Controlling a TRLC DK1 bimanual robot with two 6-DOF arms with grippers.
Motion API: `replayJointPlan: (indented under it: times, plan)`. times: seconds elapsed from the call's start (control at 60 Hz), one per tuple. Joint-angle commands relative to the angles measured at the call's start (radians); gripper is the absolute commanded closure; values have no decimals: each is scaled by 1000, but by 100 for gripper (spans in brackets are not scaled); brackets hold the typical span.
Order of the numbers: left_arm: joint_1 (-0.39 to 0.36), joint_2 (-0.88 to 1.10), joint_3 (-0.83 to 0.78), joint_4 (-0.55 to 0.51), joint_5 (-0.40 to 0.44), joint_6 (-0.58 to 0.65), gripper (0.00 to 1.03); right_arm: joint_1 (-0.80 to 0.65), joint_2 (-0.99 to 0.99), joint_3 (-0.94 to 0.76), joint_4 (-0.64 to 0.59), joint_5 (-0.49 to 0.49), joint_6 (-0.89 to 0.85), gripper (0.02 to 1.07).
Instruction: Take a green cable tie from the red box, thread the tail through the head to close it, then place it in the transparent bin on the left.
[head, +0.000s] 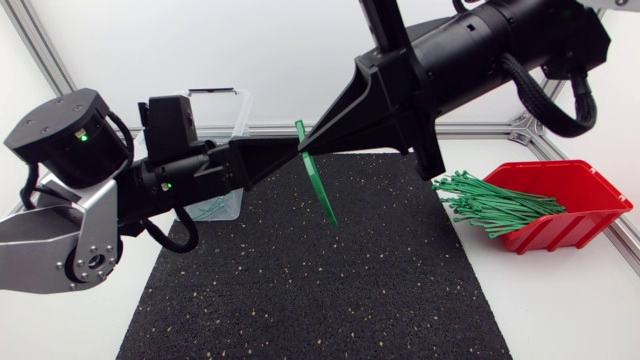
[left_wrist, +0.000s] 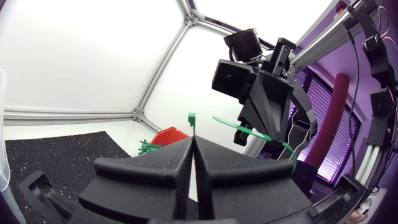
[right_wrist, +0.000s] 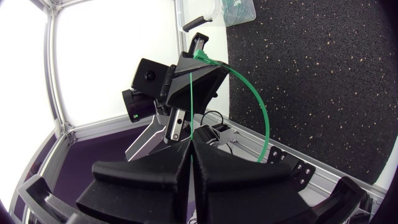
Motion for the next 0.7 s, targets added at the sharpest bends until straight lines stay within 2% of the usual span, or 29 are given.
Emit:
replayJointPlan:
  times: [0.0,0.683]
  plan:
    - [5,-2,-24,29,-3,-23,100,3,20,-11,13,-8,38,102]
    - [-2,-34,-46,54,-36,-30,100,-13,12,-23,34,-8,41,102]
